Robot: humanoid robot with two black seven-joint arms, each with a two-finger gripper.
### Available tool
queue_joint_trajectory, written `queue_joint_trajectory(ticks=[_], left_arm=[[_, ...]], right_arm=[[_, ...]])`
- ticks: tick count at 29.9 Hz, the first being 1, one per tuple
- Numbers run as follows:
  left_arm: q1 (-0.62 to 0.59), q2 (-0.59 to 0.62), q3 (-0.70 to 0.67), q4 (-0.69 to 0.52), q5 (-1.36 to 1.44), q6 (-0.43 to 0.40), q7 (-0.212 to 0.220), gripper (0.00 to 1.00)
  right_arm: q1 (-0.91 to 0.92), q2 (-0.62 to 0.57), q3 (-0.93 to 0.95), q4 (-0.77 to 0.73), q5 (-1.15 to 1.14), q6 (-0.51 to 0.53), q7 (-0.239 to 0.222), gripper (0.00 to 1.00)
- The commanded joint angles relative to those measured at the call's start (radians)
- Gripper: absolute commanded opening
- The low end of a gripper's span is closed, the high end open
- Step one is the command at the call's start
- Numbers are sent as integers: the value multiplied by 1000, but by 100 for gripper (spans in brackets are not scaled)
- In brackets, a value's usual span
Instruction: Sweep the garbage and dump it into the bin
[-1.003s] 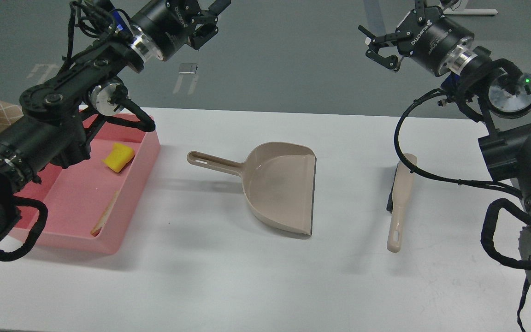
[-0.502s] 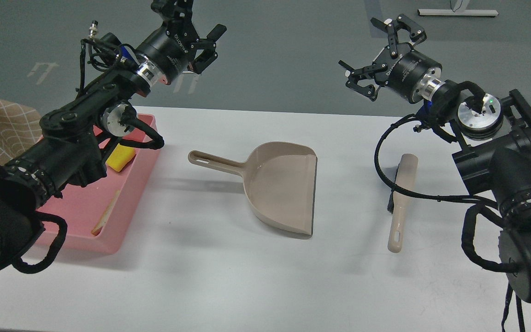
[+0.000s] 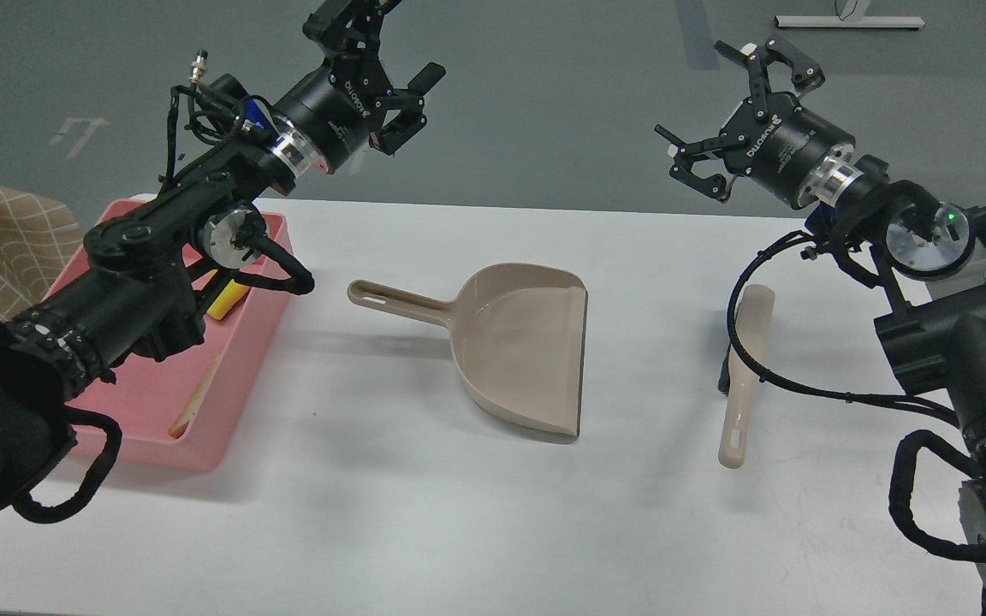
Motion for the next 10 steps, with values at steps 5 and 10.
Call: queue_joint_trajectory(ticks=[5, 10], left_arm=[[51, 44, -8, -74, -2, 0, 0, 98], [51, 40, -8, -69, -2, 0, 0, 98]], right_arm=[[-12, -10, 1, 38, -1, 0, 0, 100], [-18, -5, 3, 38, 0, 0, 0, 100]])
